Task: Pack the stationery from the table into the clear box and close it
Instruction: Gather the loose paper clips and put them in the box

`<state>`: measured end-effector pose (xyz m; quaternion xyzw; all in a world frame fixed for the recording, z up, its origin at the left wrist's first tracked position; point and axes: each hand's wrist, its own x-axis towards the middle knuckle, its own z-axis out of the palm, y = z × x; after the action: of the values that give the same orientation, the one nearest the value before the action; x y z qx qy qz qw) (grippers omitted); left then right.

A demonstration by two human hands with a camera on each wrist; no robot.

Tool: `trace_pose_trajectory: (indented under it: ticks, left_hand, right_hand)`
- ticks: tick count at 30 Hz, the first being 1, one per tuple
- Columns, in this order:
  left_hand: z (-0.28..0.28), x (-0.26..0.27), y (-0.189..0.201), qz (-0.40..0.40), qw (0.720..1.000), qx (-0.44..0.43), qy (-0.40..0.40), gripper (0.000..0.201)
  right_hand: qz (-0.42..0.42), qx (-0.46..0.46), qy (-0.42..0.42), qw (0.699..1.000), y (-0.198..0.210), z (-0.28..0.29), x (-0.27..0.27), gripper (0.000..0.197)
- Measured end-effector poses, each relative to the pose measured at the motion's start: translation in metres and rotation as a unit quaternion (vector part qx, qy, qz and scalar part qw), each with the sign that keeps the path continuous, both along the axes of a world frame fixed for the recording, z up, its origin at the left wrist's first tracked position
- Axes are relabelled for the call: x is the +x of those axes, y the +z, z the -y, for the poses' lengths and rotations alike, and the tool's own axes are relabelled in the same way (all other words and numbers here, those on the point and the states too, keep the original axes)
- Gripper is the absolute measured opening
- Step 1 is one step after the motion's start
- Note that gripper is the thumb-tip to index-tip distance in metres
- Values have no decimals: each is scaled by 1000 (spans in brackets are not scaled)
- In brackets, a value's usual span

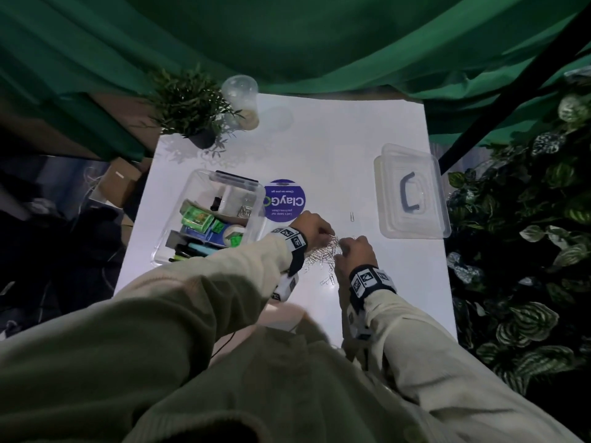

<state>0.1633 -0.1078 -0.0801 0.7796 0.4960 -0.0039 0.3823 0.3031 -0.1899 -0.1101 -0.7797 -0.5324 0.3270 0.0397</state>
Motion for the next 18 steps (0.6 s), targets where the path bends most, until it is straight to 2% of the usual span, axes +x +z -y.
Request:
trace_pose_trajectory:
  ticks: [3, 6, 9, 13, 18]
  left_hand:
    - [0, -7, 6, 17, 999, 12, 31, 19]
    - [-2, -14, 12, 38, 997, 18, 65, 19]
    - [-2, -21, 15, 51, 994, 16, 92, 20]
    - [2, -28, 20, 74, 990, 20, 122, 21]
    - [3, -37, 36, 105, 983, 11, 149, 19]
  right_hand:
    - [6, 13, -20, 1000, 2, 3, -13, 35]
    - [55, 6, 19, 998, 0, 2, -26, 50]
    - [87, 7, 49, 995, -3, 1, -34, 40]
    - [86, 15, 63, 994, -2, 1, -41, 22]
    - [71, -4, 44, 996, 8, -7, -40, 22]
